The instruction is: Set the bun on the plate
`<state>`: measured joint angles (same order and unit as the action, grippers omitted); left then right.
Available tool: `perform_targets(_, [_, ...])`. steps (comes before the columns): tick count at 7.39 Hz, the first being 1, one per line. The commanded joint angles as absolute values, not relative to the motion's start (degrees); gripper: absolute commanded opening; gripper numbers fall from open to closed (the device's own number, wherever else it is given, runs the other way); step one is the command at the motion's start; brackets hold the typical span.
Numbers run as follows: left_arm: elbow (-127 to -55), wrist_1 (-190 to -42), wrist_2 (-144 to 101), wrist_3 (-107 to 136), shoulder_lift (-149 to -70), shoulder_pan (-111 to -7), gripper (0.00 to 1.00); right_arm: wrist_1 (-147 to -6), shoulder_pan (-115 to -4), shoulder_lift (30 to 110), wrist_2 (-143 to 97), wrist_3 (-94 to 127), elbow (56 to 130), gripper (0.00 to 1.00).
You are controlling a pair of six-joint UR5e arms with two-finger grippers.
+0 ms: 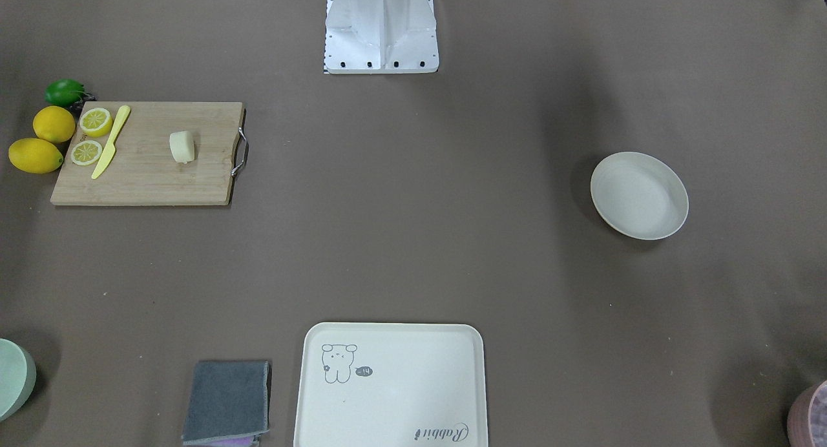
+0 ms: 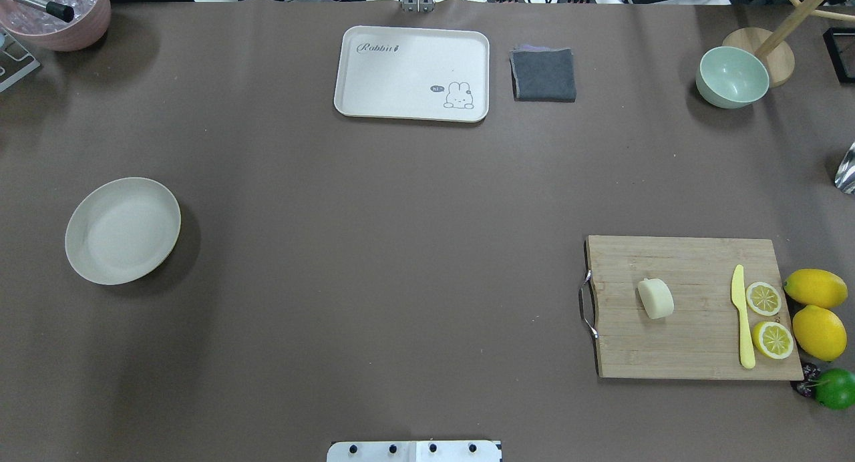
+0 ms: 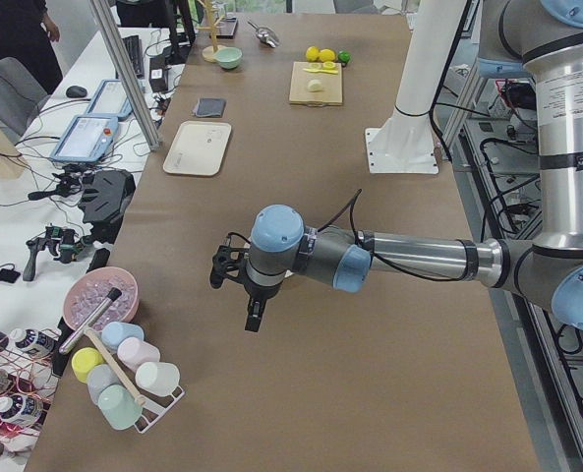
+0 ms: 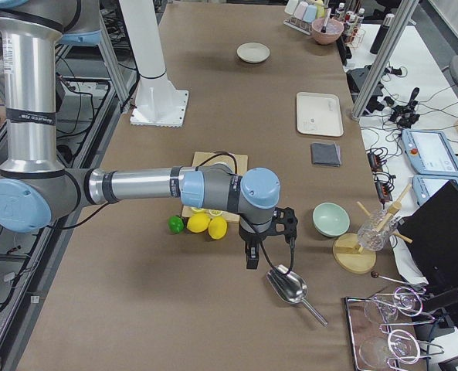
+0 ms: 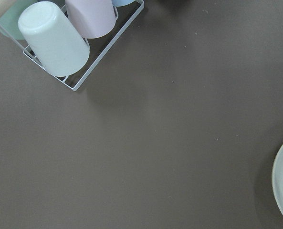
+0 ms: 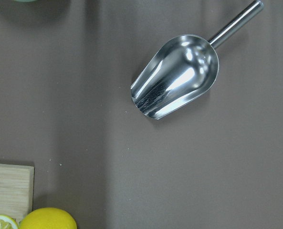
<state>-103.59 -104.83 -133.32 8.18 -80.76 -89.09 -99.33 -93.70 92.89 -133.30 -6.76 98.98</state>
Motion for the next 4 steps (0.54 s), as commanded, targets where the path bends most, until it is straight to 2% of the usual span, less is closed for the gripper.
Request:
perform_targets(1, [-104.1, -104.7, -132.6, 7.9, -80.8, -88.9, 0.98, -96.3, -93.3, 92.5, -133.3, -6.6, 96.7, 1.00])
perform_targets(4, [-104.2, -104.7, -132.9, 7.9, -80.4, -88.9, 0.98, -94.8, -93.3, 93.9, -133.4, -6.8, 97.1, 1.00])
